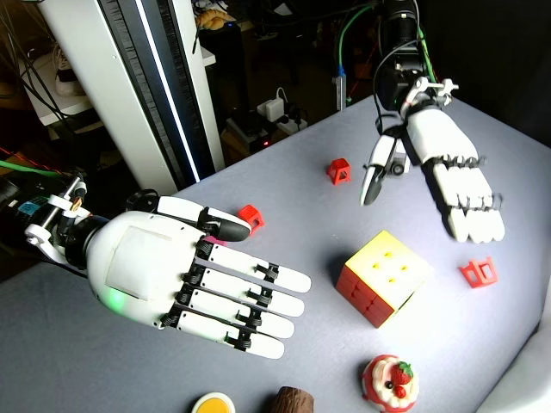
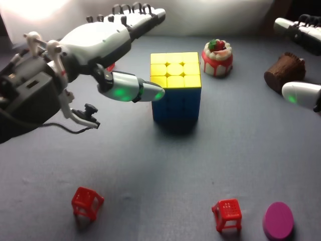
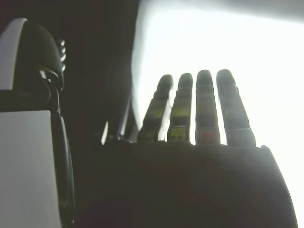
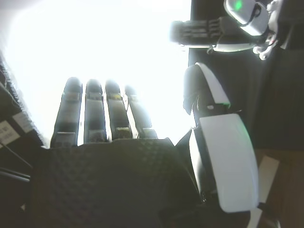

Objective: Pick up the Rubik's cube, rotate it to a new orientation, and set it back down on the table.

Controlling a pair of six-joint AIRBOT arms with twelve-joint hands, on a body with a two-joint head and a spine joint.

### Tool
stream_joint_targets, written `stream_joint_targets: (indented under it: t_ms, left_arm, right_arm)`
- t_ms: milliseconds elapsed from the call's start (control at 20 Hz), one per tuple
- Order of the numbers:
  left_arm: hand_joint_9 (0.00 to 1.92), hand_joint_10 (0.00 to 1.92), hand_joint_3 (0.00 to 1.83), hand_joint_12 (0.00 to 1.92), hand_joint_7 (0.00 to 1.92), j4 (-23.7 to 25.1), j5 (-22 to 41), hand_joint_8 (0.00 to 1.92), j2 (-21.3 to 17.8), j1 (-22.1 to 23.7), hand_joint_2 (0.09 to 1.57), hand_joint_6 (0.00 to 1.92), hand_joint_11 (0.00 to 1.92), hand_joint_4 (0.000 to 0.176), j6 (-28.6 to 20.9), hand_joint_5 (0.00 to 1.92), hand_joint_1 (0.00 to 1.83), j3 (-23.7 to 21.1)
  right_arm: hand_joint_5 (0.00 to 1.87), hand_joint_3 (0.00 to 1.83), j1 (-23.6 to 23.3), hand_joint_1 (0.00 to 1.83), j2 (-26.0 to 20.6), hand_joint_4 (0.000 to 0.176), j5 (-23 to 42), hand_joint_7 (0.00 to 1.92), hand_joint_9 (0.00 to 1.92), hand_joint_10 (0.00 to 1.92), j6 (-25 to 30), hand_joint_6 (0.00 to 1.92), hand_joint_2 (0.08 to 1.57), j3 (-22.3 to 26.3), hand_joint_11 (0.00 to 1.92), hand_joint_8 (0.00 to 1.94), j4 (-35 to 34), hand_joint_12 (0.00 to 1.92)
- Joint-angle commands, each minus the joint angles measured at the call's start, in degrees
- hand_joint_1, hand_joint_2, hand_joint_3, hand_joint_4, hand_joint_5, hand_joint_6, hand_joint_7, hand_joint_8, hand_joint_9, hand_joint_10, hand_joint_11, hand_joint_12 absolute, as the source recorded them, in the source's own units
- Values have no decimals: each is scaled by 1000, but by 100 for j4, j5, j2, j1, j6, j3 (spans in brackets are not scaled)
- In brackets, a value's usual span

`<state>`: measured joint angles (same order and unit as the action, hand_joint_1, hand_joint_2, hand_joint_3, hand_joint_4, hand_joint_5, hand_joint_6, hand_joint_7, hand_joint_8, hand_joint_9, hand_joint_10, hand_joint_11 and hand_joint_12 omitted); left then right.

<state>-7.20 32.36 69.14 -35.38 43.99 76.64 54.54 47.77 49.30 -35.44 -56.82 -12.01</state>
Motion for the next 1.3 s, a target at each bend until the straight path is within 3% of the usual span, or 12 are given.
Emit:
stream_joint_targets:
  t_ms: [0,350,400,450,600,750,850,950,1050,1100,1150,1250]
  left_arm:
    - [0,0,0,0,0,-69,398,0,44,125,954,0,0,0,42,0,692,60]
    - [0,0,0,0,0,-346,-406,0,390,368,881,0,0,0,301,0,678,455]
    - [0,0,0,0,0,-359,-498,0,420,399,872,0,0,5,340,0,672,502]
    - [0,0,0,0,0,-382,-573,0,444,432,859,0,0,32,411,0,665,535]
    - [0,0,0,0,0,-393,-758,0,529,523,820,0,0,43,491,0,724,639]
    - [0,0,0,3,0,-394,-954,0,623,593,772,0,7,18,570,0,690,754]
    - [0,0,0,9,0,-405,-1044,0,678,606,822,0,15,26,577,0,776,808]
    - [0,0,0,22,0,-466,-1134,0,740,623,848,0,34,15,630,0,777,869]
    - [46,18,22,726,41,-482,-1212,13,804,641,831,0,0,19,652,0,739,927]
    - [81,26,20,819,92,-482,-1249,8,826,655,854,0,0,22,685,0,713,941]
    - [171,40,17,845,247,-513,-1304,13,856,674,894,0,0,14,767,0,710,956]
    - [216,44,17,951,308,-513,-1350,13,894,692,917,0,0,5,793,0,720,985]
  right_arm:
    - [0,2,-32,532,19,0,629,0,0,0,34,0,1305,-47,0,0,-51,0]
    - [0,0,-32,483,118,0,494,0,0,0,34,0,1305,-130,0,0,-55,0]
    - [0,0,-32,476,121,0,492,0,0,0,34,0,1303,-132,0,0,-55,0]
    - [0,0,-32,472,123,0,490,0,0,0,34,0,1303,-133,0,0,-55,0]
    - [0,0,-31,448,130,0,468,0,0,0,34,0,1301,-138,0,0,-55,0]
    - [0,0,-27,446,144,0,462,0,0,0,34,0,1299,-147,0,0,-55,0]
    - [0,0,-27,449,150,0,462,0,0,0,34,0,1300,-150,0,0,-56,0]
    - [0,0,-19,422,150,0,462,0,0,0,34,0,1300,-149,0,0,-56,0]
    - [0,0,-11,420,155,0,462,0,0,0,34,0,1302,-149,0,0,-57,0]
    - [0,0,-10,434,156,0,462,0,0,0,34,0,1301,-149,0,0,-57,0]
    - [0,0,-10,446,157,0,462,0,0,0,34,0,1296,-149,0,0,-57,0]
    - [0,0,-10,445,160,0,462,0,0,0,34,0,1293,-150,0,0,-57,0]
